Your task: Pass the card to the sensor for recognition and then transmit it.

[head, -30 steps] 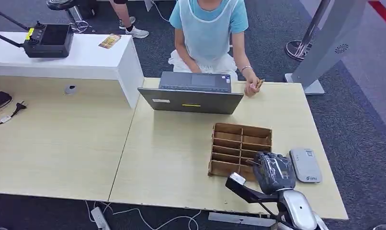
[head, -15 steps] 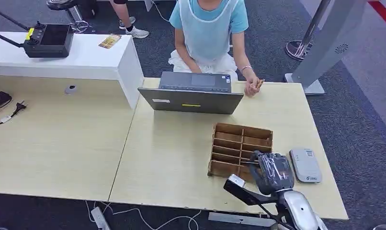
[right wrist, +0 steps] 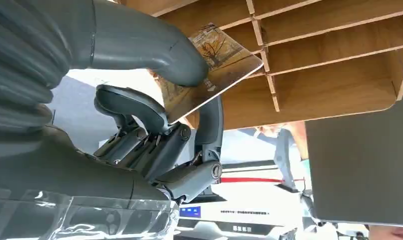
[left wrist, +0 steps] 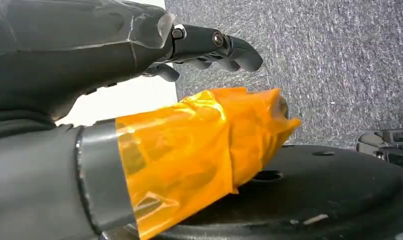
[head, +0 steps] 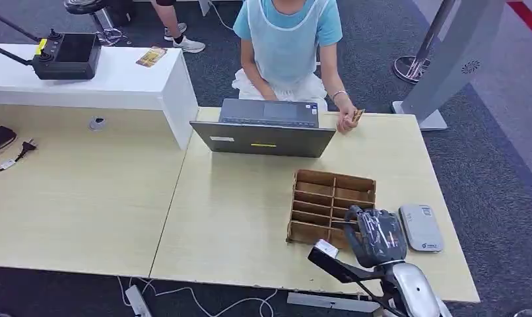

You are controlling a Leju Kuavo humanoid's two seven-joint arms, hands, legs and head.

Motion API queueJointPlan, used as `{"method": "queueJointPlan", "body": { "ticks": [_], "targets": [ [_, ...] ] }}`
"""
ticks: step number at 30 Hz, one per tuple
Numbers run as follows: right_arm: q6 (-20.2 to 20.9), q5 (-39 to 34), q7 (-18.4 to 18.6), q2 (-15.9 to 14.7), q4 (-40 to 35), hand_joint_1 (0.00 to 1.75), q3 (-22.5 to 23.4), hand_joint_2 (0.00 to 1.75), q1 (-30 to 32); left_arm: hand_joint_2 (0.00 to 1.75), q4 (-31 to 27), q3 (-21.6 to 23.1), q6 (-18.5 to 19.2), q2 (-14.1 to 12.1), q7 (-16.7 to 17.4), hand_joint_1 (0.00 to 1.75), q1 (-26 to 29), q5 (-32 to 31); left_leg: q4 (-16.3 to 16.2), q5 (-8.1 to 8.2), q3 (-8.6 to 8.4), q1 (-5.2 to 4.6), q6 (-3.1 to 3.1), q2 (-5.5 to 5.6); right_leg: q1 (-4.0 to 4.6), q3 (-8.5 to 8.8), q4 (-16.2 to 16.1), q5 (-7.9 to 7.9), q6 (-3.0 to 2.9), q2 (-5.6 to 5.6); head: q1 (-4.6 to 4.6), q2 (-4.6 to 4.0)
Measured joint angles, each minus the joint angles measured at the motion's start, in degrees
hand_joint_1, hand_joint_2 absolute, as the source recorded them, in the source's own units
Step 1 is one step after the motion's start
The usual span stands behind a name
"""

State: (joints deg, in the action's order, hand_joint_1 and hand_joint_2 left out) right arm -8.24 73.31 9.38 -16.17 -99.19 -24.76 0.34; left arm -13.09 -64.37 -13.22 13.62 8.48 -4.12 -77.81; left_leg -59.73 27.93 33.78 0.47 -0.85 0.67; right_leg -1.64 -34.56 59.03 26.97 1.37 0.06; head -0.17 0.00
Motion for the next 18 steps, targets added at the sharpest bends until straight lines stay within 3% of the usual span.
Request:
{"method": "queueJointPlan", "body": {
  "ticks": [6, 18],
  "targets": [
    [-0.5, -0.3, -0.3, 0.0, -0.3, 1.75, 0.1, 1.75, 0.0, 0.0, 0.0, 0.0, -0.1, 0.0, 0.0, 0.0, 0.0, 0.1, 0.0, 0.0, 0.0, 0.0, 0.0, 0.0, 0.0, 0.0, 0.0, 0.0, 0.0, 0.0, 0.0, 0.0],
    [-2.4, -10.6, -5.3, 0.0, -3.6, 1.75, 2.2, 1.75, 1.3, 0.0, 0.0, -0.4, -0.4, 0.0, -0.5, 0.0, 0.0, 1.0, 0.0, 0.0, 0.0, 0.0, 0.0, 0.0, 0.0, 0.0, 0.0, 0.0, 0.0, 0.0, 0.02, 0.0]
  ]
}}
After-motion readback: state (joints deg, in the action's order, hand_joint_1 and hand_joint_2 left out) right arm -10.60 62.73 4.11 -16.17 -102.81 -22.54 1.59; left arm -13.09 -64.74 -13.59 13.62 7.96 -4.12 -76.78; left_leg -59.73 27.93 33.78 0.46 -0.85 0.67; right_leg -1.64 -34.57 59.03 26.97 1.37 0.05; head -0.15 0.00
